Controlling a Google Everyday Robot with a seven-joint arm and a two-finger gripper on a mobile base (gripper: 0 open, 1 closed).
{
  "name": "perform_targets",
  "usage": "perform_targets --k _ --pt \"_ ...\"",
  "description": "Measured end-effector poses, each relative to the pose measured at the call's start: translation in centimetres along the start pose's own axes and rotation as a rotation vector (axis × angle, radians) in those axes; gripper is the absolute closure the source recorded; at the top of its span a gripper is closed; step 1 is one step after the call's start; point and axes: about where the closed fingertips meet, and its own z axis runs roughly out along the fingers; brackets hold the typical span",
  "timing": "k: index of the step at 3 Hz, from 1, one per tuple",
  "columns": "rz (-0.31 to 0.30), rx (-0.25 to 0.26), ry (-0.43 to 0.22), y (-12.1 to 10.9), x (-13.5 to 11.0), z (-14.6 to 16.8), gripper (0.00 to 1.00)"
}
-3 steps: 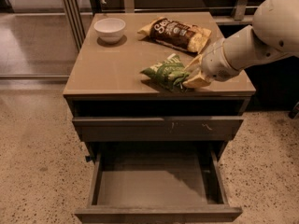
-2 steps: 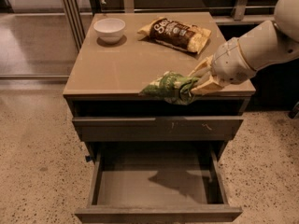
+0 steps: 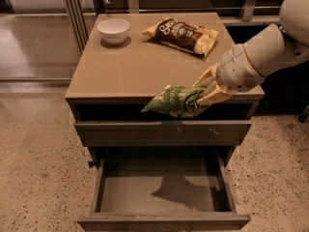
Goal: Place green jalapeno chip bag into middle drawer
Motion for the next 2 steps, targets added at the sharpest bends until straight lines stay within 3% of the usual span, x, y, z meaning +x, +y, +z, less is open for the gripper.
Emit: perform_targets --k 1,2 --pt "-0.057 -0.006 0.027 2.2 -2.2 0.2 1.0" --pt "-0.117 -0.008 0.062 6.1 -4.5 1.0 1.0"
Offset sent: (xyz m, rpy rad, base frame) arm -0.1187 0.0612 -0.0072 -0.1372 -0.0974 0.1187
